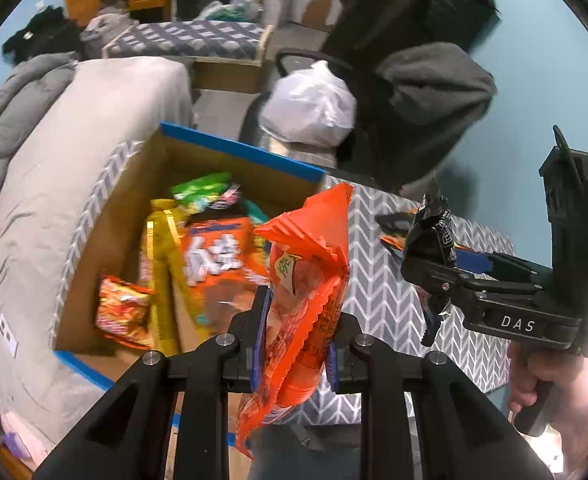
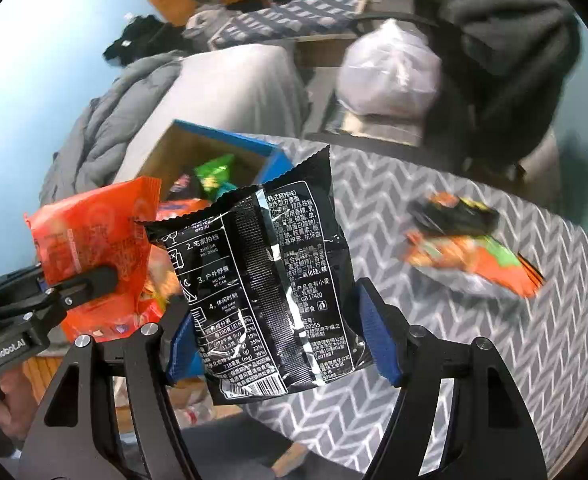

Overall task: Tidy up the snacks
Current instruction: 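Lift both packets and carry them over the cardboard box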

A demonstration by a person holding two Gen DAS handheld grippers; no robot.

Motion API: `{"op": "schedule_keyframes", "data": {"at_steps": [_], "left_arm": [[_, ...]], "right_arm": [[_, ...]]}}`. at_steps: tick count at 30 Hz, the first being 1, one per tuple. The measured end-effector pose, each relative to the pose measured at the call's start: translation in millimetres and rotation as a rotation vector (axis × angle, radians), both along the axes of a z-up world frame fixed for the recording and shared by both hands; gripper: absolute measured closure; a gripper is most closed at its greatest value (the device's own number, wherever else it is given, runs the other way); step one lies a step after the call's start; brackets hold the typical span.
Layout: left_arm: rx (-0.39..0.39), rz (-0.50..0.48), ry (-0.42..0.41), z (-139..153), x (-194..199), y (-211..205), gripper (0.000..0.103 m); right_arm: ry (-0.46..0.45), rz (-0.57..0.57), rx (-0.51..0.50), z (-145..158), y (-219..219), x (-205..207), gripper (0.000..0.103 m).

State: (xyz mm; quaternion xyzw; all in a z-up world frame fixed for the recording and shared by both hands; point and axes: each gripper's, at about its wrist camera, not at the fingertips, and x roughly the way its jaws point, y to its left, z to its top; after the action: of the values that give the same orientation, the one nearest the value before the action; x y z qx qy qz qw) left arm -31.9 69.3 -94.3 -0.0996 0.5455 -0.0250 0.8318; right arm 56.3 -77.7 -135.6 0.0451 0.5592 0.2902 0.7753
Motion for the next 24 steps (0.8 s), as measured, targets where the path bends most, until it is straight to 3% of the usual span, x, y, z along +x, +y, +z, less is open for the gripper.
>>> {"op": "schedule_keyframes", "data": {"at_steps": [9, 24], "left_arm": [[0.020, 0.110, 0.016, -9.7, -1.3, 54.5, 0.080], [0.044, 0.166, 0.066, -40.7, 14.7, 94.9, 0.080]], "right_arm": [[-0.010, 0.102, 0.002, 2.8, 63.2, 18.5, 0.031], [0.013, 0.202, -0.045, -12.9, 138.9, 43.7, 0.031]]}}
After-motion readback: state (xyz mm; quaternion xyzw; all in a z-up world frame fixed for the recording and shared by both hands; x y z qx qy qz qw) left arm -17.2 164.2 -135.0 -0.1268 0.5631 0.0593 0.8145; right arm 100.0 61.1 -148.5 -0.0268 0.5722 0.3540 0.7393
